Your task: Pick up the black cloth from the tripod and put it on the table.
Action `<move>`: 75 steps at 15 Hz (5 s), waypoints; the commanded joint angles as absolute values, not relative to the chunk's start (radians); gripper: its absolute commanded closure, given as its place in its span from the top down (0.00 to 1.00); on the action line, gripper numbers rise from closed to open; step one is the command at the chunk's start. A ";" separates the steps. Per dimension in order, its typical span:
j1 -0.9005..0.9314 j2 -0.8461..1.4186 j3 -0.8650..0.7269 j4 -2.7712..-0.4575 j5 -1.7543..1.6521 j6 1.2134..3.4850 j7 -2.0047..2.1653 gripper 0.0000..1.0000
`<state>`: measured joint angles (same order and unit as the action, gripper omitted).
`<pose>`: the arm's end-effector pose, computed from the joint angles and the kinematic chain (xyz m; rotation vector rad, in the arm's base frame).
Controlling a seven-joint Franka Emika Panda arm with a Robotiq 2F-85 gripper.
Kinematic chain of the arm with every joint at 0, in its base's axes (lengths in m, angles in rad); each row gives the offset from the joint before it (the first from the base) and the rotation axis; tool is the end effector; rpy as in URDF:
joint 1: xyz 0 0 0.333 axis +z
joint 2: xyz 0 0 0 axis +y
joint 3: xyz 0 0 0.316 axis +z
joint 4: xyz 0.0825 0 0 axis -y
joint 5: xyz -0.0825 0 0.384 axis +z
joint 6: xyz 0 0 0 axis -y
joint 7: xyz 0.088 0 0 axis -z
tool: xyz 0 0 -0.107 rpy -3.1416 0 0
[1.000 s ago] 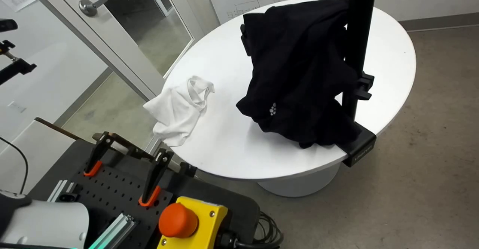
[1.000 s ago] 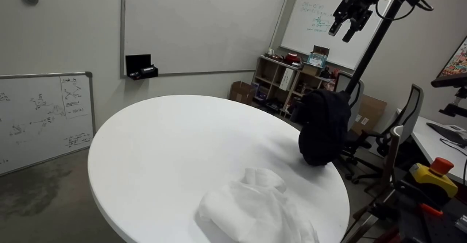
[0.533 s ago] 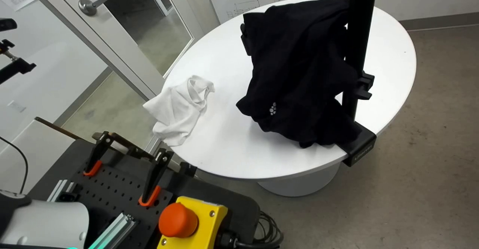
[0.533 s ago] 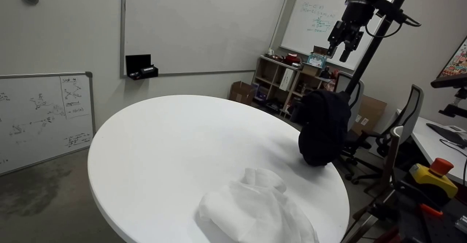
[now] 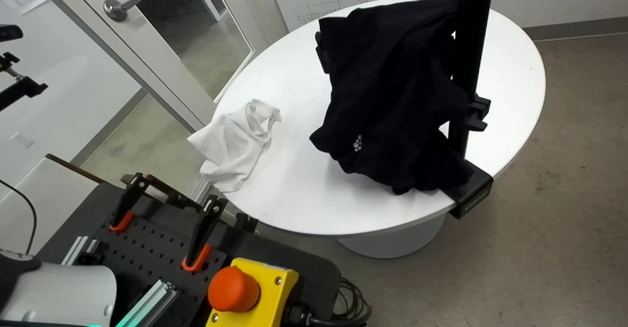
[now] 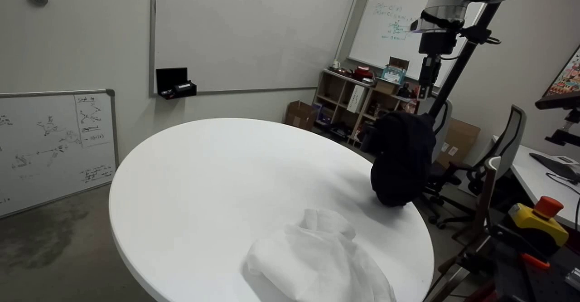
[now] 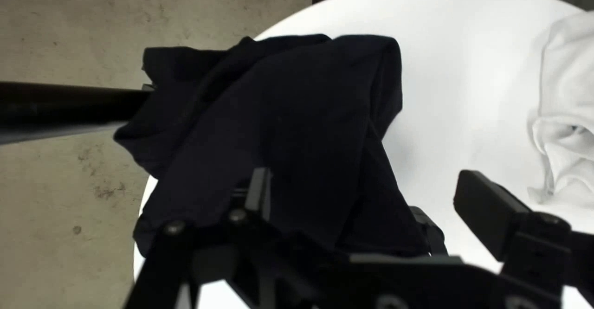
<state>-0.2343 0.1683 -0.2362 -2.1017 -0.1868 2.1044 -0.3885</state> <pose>0.4879 -0.2561 0.3302 3.0148 0.0398 -0.3449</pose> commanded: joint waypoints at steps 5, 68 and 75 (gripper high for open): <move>-0.198 0.177 -0.210 -2.147 -0.544 2.125 -0.413 1.00; -0.178 -0.043 -0.140 -2.128 -0.074 2.043 -0.389 0.01; -0.097 -0.194 -0.125 -2.080 0.060 1.885 -0.413 0.01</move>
<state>-0.1314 -0.1496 -0.1311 -2.1112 0.0039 1.9495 -0.3971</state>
